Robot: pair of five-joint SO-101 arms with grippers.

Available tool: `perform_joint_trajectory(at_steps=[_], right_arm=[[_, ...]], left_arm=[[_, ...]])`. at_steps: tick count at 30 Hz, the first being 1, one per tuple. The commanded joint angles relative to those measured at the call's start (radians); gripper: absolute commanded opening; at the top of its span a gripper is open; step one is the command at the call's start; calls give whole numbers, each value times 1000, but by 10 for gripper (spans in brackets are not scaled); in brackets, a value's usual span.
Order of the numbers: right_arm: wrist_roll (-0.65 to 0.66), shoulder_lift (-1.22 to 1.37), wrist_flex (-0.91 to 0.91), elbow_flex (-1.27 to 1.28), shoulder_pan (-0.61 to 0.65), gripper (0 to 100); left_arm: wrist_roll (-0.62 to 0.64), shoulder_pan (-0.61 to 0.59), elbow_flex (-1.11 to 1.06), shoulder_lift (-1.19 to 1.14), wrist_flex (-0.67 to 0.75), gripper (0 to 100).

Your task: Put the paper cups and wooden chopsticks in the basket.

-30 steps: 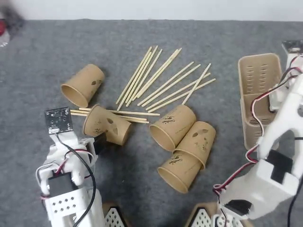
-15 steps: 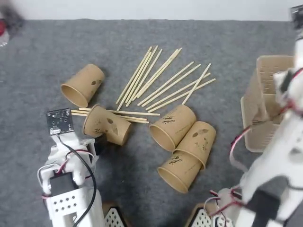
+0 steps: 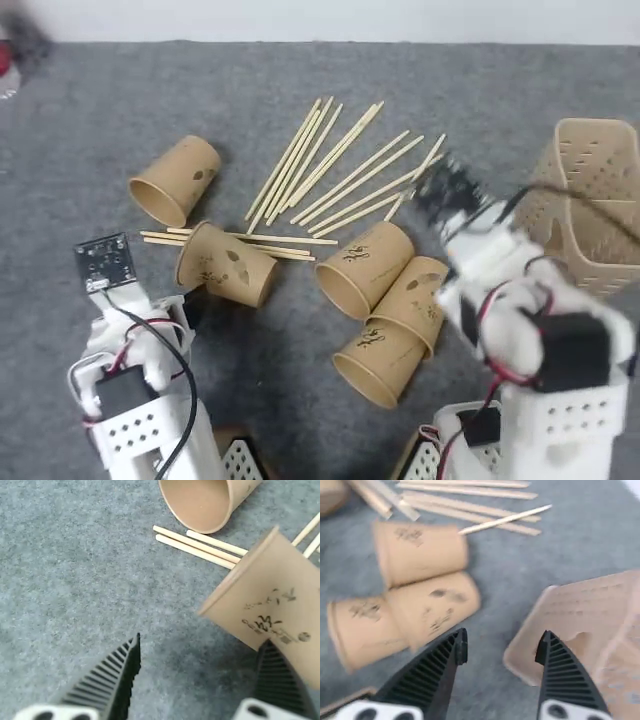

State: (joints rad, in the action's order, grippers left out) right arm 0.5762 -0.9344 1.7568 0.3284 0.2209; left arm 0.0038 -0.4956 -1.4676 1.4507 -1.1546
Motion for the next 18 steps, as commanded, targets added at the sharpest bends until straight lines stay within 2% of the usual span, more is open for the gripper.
perform_joint_trajectory(at_steps=[1, 10, 14, 18], right_arm=[[17, -101, 38, 124, 45, 227], [34, -337, 41, 282, 254, 229], [57, -306, 38, 308, 298, 265], [130, -228, 18, 319, 312, 255]], left_arm=[[5, 8, 41, 12, -3, 356], [8, 5, -24, 12, 74, 356], [8, 5, -24, 12, 71, 356], [6, 9, -41, 12, 92, 356]])
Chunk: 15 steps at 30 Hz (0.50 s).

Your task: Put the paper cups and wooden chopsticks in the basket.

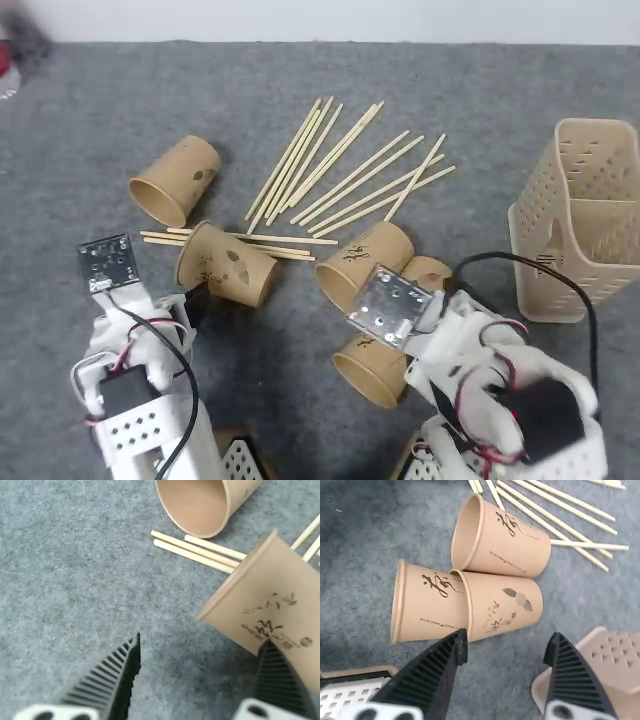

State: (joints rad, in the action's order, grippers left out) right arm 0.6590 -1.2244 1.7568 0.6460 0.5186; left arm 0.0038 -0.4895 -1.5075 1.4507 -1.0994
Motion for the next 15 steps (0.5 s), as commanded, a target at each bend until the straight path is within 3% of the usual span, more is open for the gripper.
perform_joint_trajectory(at_steps=[1, 15], right_arm=[[58, 91, 16, 8, 15, 253], [121, 306, -157, 190, 10, 255]], left_arm=[[6, 3, -2, 12, 41, 356], [6, 3, -8, 12, 43, 356]])
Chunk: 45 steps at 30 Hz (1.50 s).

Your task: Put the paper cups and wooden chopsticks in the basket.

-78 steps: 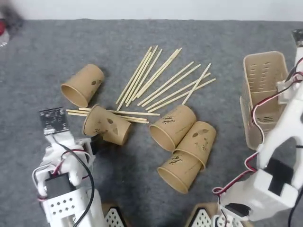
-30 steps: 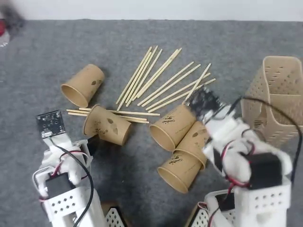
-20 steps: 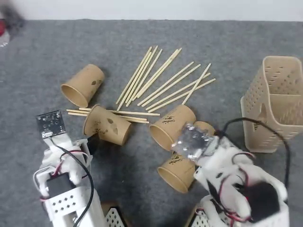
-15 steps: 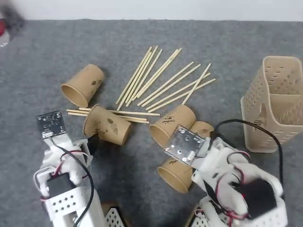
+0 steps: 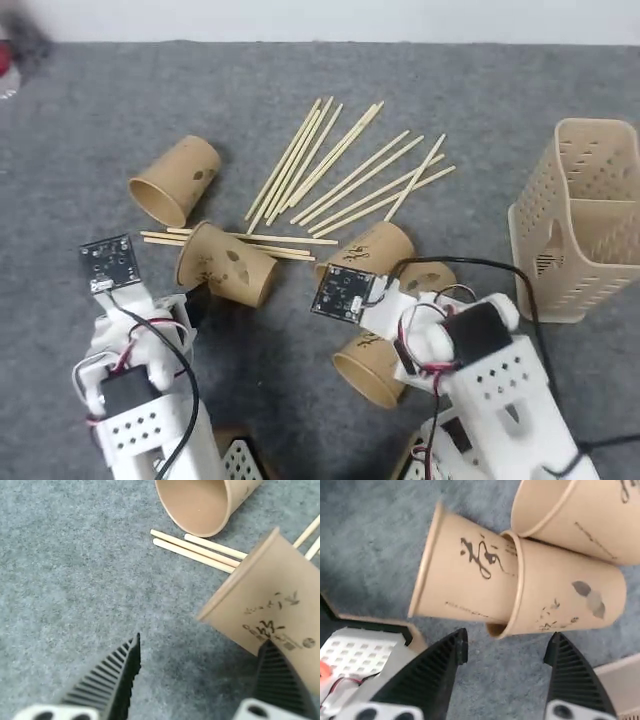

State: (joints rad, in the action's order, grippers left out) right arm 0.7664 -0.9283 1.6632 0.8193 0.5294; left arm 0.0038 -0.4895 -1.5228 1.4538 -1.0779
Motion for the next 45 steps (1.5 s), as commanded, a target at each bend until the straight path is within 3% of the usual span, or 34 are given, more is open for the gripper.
perform_joint_trajectory(at_steps=[1, 8, 15, 24, 31, 35, 45], right_arm=[[14, 10, -91, 37, -2, 255], [14, 10, -278, 149, -45, 255], [146, 12, -372, 215, -220, 254], [178, 12, -526, 221, -400, 253], [176, 12, -538, 241, -366, 240], [176, 12, -587, 278, -344, 128], [172, 2, -1017, 460, -351, 34]], left_arm=[[6, 3, 7, 9, 21, 356], [6, 3, 7, 9, 21, 356], [6, 3, 7, 9, 21, 356], [6, 3, 5, 9, 21, 356], [6, 3, 5, 9, 21, 356], [6, 3, 5, 9, 21, 356], [6, 3, 5, 9, 21, 356]])
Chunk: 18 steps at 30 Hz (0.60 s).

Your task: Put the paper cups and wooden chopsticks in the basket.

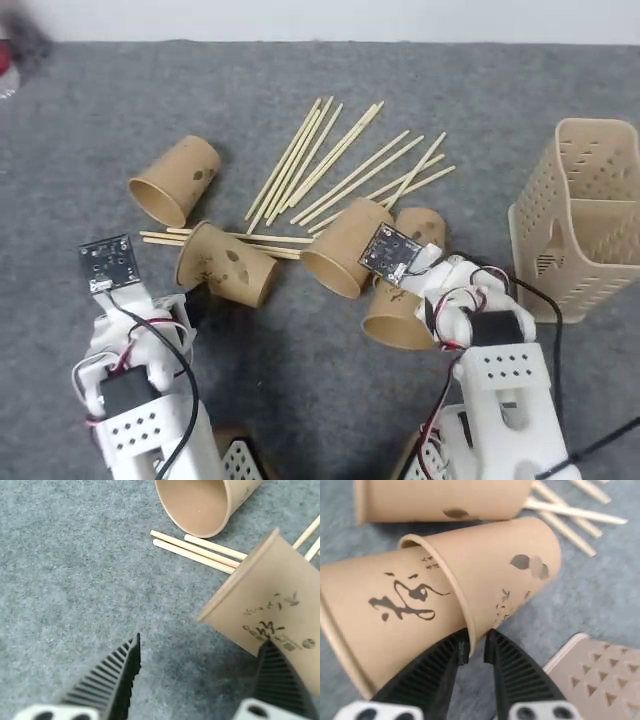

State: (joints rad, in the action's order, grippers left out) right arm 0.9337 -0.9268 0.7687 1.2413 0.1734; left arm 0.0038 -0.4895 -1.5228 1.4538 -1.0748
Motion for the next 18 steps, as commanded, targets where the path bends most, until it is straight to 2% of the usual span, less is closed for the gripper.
perform_joint_trajectory(at_steps=[1, 4, 8, 18], right_arm=[[0, -1, -133, 44, 5, 19], [-71, -2, -74, -34, -12, 9], [-157, -2, 131, -288, -68, 8], [-176, 10, 710, -884, -84, 8]], left_arm=[[6, 3, 5, 9, 18, 356], [6, 3, 4, 9, 18, 356], [6, 3, 4, 9, 18, 356], [5, 3, 4, 9, 18, 356]])
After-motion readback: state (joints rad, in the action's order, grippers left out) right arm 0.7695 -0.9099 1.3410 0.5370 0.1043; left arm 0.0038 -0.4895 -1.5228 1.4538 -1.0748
